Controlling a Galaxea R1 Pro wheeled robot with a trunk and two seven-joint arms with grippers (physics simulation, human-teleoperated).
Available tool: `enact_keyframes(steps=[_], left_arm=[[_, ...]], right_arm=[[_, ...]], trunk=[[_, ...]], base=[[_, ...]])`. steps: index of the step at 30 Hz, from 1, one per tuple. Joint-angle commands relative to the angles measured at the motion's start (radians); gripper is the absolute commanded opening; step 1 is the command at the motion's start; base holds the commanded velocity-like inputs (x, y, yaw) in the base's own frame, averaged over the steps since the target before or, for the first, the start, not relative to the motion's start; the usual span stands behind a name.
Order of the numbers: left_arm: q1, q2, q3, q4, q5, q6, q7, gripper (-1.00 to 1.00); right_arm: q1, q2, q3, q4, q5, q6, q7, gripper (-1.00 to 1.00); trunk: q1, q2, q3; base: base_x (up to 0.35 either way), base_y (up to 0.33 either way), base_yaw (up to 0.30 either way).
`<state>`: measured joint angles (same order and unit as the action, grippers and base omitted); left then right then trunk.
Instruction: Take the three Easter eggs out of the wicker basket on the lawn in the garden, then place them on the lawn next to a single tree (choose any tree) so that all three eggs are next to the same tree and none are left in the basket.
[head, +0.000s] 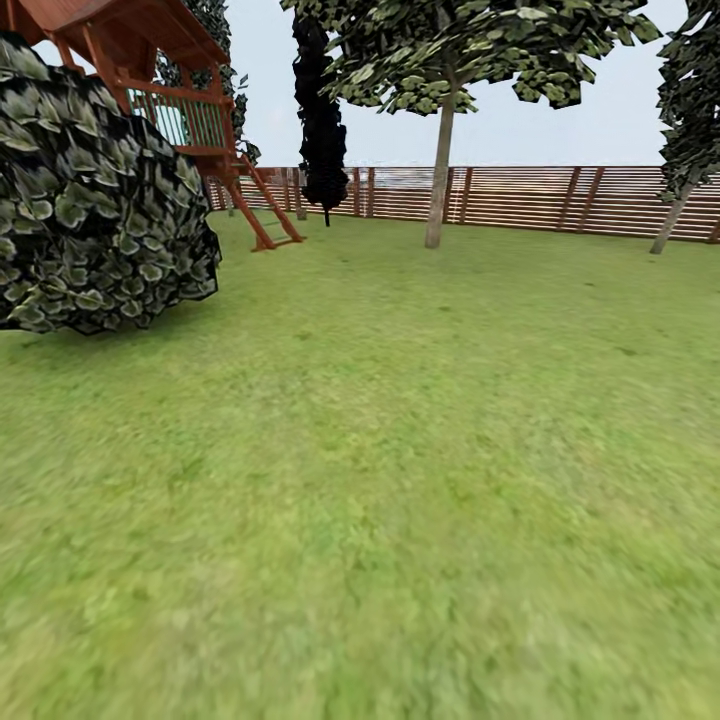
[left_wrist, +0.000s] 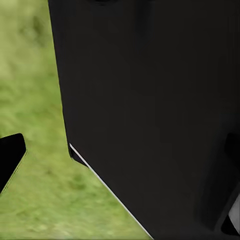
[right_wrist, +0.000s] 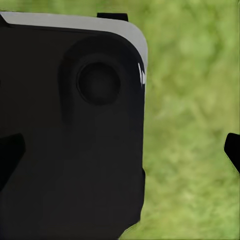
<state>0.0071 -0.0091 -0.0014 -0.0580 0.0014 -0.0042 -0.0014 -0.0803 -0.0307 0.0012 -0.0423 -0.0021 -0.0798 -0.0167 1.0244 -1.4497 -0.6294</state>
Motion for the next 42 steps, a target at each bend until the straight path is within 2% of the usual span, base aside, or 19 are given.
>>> enact_keyframes(steps=[1, 42], left_arm=[[0.001, 0.0, 0.0, -0.002, 0.0, 0.0, 0.0, 1.0], [0.001, 0.0, -0.001, 0.0, 0.0, 0.0, 0.0, 1.0]], right_arm=[[-0.001, 0.0, 0.0, 0.001, 0.0, -0.003, -0.002, 1.0], [-0.001, 0.001, -0.006, 0.0, -0.007, -0.003, 0.003, 1.0]], trunk=[[0.001, 0.0, -0.001], [0.001, 0.0, -0.001]], base=[[0.334, 0.077, 0.0], [0.334, 0.077, 0.0]])
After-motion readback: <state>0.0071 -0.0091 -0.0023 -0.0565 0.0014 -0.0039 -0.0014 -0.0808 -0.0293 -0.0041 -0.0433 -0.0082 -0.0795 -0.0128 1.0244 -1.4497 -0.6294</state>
